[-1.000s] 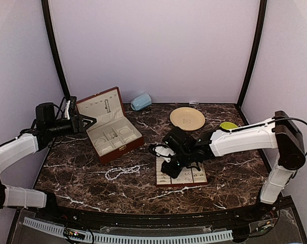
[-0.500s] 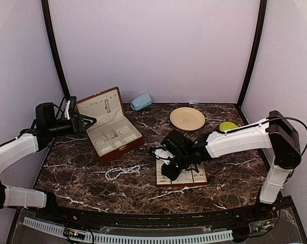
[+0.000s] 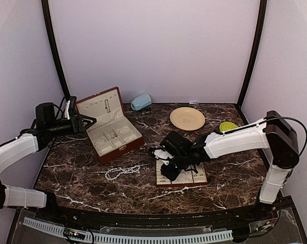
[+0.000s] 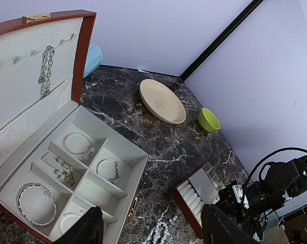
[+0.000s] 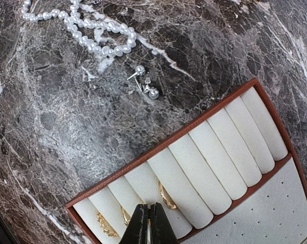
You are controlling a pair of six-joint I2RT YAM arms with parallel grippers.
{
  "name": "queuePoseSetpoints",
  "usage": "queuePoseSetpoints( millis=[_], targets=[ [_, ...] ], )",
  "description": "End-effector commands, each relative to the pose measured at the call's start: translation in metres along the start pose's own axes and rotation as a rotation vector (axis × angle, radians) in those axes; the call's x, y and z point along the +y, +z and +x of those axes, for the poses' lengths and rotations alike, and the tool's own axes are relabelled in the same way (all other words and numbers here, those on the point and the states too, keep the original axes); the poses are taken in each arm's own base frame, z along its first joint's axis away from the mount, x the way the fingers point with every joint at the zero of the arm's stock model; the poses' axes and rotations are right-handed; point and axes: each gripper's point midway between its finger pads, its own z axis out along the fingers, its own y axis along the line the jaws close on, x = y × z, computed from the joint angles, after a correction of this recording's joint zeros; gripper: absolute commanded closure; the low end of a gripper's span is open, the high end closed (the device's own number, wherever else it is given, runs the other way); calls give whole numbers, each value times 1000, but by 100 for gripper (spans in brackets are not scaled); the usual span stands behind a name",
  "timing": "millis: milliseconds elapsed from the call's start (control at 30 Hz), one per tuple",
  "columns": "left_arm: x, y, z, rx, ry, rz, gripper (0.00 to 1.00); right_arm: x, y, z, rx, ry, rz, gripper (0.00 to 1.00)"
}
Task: Organize the mixed jewelry
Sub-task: Adjust the ring on the ring tray.
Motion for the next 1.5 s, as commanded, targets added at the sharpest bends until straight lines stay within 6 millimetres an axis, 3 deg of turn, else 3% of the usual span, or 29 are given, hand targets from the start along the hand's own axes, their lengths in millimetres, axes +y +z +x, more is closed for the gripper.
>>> queuePoseSetpoints(
  millis=[0,333,500,633,800,1033,1200,1467],
  targets=[
    [-3,-4,-1,-16,11,12,31,-9,7,-2,-6,4,37,95],
    [-4,-4,-1,-17,14,12,31,-13,13,5,1,11,55,96],
    [-4,-5,-2,-19,20,8,31,-11,6,-4,-32,19,47,94],
    [-3,-6,-3,-26,31,-7,31,-10,-10,-20,-83,35,45,82],
    [1,-8,-2,-29,44,-31,31,-16,-38,-35,-151,77,46,59],
    [-2,-6,1,-21,89,-50,32,-64,-65,-9,-185,302,135,45],
    [-14,0,7,4,142,-37,32,-106,-71,18,-169,421,229,42],
    [-12,3,10,19,137,-37,32,-164,-70,51,-73,447,349,45]
  ],
)
